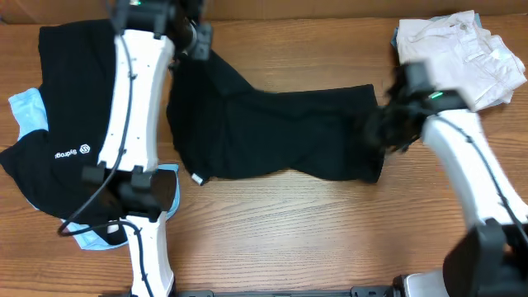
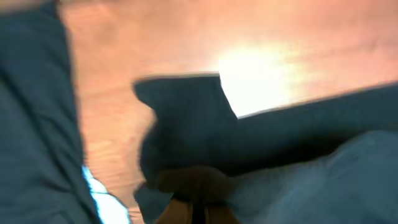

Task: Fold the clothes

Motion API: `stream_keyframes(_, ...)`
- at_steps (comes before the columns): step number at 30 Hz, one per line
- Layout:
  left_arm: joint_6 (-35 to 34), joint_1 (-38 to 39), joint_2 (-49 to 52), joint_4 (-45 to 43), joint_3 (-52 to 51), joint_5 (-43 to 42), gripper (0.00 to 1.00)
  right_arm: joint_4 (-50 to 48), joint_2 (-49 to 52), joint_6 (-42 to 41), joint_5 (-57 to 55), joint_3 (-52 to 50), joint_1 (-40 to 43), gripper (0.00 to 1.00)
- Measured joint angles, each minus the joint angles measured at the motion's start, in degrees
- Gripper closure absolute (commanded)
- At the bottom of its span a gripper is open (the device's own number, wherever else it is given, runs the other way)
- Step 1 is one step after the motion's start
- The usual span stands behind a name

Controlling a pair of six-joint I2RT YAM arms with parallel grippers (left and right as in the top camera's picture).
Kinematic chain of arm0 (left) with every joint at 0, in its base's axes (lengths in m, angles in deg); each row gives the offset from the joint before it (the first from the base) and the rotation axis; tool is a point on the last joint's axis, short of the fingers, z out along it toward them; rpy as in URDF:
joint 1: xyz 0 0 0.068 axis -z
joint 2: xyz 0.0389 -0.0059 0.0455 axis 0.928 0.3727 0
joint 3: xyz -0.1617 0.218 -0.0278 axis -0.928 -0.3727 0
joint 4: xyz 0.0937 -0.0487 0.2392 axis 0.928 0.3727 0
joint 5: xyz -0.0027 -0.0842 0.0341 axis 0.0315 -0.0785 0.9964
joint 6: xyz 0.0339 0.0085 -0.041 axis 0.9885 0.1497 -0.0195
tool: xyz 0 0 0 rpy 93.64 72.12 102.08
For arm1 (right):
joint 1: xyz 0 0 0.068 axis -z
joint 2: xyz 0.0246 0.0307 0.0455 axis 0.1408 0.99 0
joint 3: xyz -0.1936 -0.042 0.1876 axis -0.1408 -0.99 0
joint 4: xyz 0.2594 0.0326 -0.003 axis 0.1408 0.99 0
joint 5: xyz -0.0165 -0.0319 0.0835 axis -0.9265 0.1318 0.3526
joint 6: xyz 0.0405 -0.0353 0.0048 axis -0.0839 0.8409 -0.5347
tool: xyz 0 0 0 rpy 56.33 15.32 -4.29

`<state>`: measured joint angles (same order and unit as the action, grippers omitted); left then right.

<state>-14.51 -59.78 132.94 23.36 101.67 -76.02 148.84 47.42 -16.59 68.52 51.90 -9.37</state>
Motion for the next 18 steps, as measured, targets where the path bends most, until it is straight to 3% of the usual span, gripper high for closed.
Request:
stream_keyframes(7, -0.02, -3.28, -6.54, 2.64, 11.93, 0.44, 0.96, 12.61, -1.73, 6.36, -0.2, 23.26, 7.76, 0.96)
stream_keyframes(18, 0.0, -3.08, -23.85, 1.55, 14.67, 2.95, 0.96, 27.39, -1.99, 12.68, 3.76, 50.23, 19.98, 0.96)
